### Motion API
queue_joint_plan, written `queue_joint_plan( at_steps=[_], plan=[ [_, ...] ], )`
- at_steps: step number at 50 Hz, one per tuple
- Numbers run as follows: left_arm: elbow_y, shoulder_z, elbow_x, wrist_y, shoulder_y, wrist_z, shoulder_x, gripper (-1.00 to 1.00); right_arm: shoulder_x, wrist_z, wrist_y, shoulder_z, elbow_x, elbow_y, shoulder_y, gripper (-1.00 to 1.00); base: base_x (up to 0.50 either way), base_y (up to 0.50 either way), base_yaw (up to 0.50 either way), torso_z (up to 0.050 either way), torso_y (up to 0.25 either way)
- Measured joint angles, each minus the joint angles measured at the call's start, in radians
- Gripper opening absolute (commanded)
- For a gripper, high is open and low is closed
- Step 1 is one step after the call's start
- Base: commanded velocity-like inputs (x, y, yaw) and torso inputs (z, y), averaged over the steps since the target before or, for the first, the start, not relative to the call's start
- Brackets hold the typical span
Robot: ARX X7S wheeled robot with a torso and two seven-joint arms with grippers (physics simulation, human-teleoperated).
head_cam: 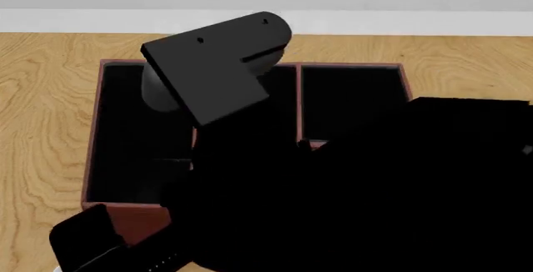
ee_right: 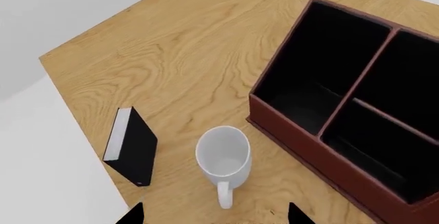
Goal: Pick up the white mug and place it to the right of the caddy.
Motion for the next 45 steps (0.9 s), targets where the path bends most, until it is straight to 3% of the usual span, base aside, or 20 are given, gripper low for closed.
queue_joint_plan(
  at_steps=[30,45],
  plan=[
    [-0.025,0.053,-0.023,0.026,-0.065,-0.03,-0.064,1.0,-0.186,-0.156,0.091,-0.088,-0.276,0.12,-0.109,1.0,0.0,0.0,0.0,0.0,0.0],
    [-0.026,0.024,-0.049,0.037,-0.053,-0.038,-0.084,1.0,-0.271,-0.263,0.121,-0.131,-0.472,0.189,-0.162,1.0,0.0,0.0,0.0,0.0,0.0]
  ],
)
